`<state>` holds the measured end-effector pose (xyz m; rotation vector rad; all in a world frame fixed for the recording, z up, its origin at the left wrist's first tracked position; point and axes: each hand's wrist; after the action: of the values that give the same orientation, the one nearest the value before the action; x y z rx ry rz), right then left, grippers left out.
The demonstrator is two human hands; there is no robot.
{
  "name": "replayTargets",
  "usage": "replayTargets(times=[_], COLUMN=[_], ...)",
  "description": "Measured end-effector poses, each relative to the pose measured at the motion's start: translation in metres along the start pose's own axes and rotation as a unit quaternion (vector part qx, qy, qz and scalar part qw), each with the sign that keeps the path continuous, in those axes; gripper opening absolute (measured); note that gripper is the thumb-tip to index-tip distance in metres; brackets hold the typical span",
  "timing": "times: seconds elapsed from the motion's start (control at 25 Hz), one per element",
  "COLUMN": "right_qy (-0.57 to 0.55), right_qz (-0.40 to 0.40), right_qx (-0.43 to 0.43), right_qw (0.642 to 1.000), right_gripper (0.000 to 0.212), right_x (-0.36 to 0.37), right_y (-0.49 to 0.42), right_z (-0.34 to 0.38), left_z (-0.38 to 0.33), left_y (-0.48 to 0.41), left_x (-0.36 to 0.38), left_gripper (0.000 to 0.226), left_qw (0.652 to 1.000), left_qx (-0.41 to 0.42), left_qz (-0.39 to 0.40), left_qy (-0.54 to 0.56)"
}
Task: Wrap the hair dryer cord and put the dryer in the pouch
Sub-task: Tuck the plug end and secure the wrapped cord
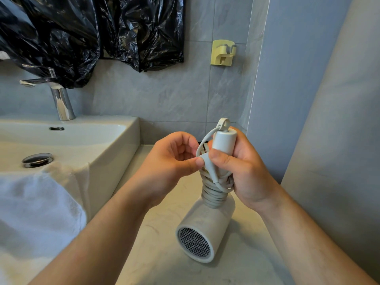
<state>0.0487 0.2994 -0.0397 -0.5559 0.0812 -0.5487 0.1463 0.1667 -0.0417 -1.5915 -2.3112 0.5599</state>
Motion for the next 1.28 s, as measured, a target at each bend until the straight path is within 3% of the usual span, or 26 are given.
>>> replayTargets(times=[0.4,0.72,0.88,1.12,1.28], right_qy=[0.02,0.052,0.077,0.075,0.078], right_qz=[-0.016,-0.041,-0.073,-0.092,-0.091], right_qx=[-0.038,-0.05,-0.058,-0.046,-0.044], right_qw=[0.999,0.997,0.993,0.992,0.992], right_gripper=[0.023,0.022,0.025,0.02,0.017], right_x=[0.005,0.006,0.006,0.004,0.002], right_y=[0.003,0.004,0.004,0.003,0.002], right_z=[0.001,0.0,-0.002,-0.002,-0.002], left_z=[0.006,0.012,0.011,0.01,0.01], left_y=[0.0,-0.001,0.003,0.006,0.009], left_x=[-0.005,0.01,0.02,0.023,0.025], left_gripper=[0.008,0.006,0.005,0.01,0.012], left_qw=[0.999,0.997,0.993,0.989,0.982], left_qx=[-0.025,-0.013,0.03,0.065,0.083], left_qz=[0.025,-0.057,-0.114,-0.13,-0.145], left_qy=[0.016,0.05,0.023,-0.007,-0.092])
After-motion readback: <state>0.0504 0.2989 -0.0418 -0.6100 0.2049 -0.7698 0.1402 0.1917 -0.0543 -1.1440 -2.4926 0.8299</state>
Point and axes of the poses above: each hand's wrist, its own y-axis away from the middle knuckle, its own x-axis out of the palm, z = x × y, and after that the axes turned 1 degree about -x, right-handed
